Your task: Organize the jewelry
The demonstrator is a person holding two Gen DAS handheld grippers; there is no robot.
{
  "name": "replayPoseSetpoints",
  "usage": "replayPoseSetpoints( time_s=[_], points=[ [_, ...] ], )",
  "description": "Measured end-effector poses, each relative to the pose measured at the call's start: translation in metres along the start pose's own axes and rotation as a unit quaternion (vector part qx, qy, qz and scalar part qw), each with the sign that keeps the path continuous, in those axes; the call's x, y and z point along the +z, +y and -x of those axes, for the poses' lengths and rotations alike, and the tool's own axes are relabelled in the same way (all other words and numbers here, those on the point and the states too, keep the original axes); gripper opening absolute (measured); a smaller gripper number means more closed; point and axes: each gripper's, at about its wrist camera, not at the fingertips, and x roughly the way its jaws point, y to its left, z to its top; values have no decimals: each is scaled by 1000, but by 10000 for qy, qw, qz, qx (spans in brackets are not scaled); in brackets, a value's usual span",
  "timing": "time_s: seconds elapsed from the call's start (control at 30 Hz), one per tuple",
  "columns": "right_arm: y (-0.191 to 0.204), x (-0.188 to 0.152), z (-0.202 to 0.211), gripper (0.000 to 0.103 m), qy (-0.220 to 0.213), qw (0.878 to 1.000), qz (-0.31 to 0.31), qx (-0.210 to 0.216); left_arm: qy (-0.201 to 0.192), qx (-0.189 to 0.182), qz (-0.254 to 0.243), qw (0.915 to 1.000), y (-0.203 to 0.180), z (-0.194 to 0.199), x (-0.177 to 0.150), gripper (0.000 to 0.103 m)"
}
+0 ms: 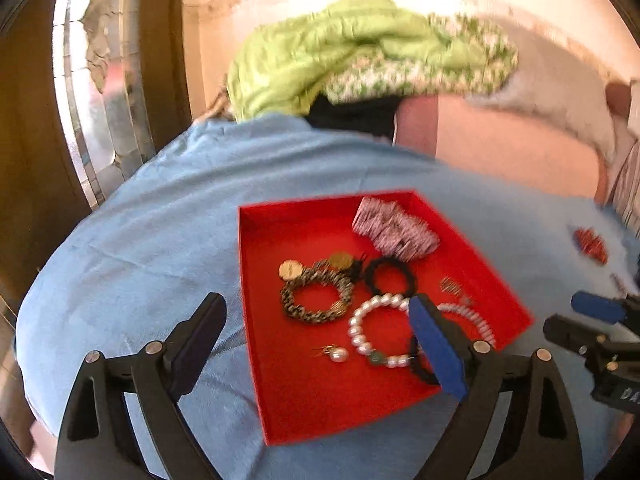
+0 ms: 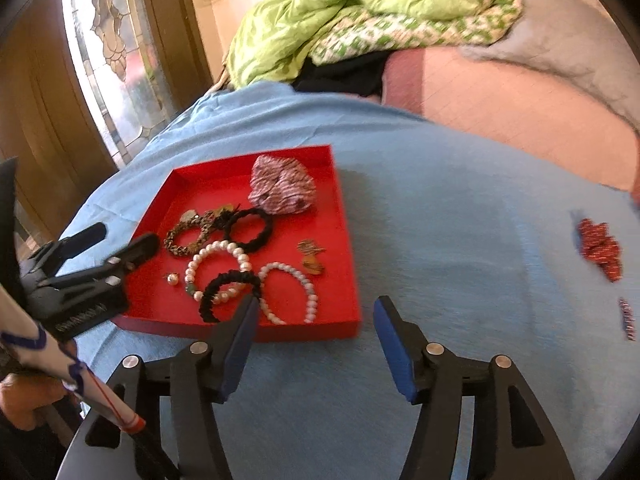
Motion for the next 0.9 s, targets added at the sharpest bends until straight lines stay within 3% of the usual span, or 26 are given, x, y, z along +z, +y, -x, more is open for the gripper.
replayPoseSetpoints(
  time_s=[0.17, 0.33, 0.6, 0.7, 0.8, 0.9],
  points=[
    [0, -12, 47, 77, -460, 9975, 200, -505, -364, 30, 130, 9992, -6, 47, -8, 97],
    [9, -34, 87, 85, -802, 9924, 420, -837, -359, 190, -4, 9992, -18, 86, -28, 99],
    [21, -85, 142, 87, -1342, 9822, 625, -1153, -37, 445, -297, 9986, -41, 130, -61, 100],
    [25, -101, 147, 88, -1377, 9800, 785, -1201, 2, 388, -239, 9990, -42, 135, -69, 100],
    [24, -105, 143, 88, -1252, 9813, 838, -1200, -195, 694, -147, 9973, -42, 136, -74, 100],
    [20, -106, 137, 88, -1148, 9834, 798, -1154, -58, 597, 25, 9982, -39, 128, -74, 100]
  ],
)
